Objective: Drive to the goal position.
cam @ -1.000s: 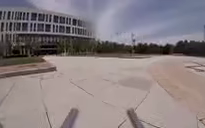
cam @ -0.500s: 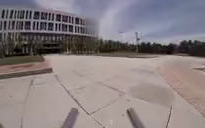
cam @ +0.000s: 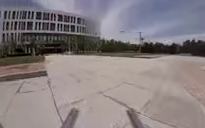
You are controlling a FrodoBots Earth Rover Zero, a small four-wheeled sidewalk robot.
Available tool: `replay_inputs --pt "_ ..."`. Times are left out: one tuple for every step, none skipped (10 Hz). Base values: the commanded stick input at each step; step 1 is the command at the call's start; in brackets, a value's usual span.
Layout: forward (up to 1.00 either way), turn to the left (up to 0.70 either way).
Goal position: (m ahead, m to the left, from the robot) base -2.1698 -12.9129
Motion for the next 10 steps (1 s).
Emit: replay_inputs --pt "1.0 0.0" --pt "1.0 0.0" --pt "1.0 0.0" --pt "1.0 0.0" --pt "1.0 0.0" --pt "1.0 0.0" --pt "1.0 0.0" --pt "1.0 0.02" --pt "1.0 0.03" --pt "1.0 0.03"
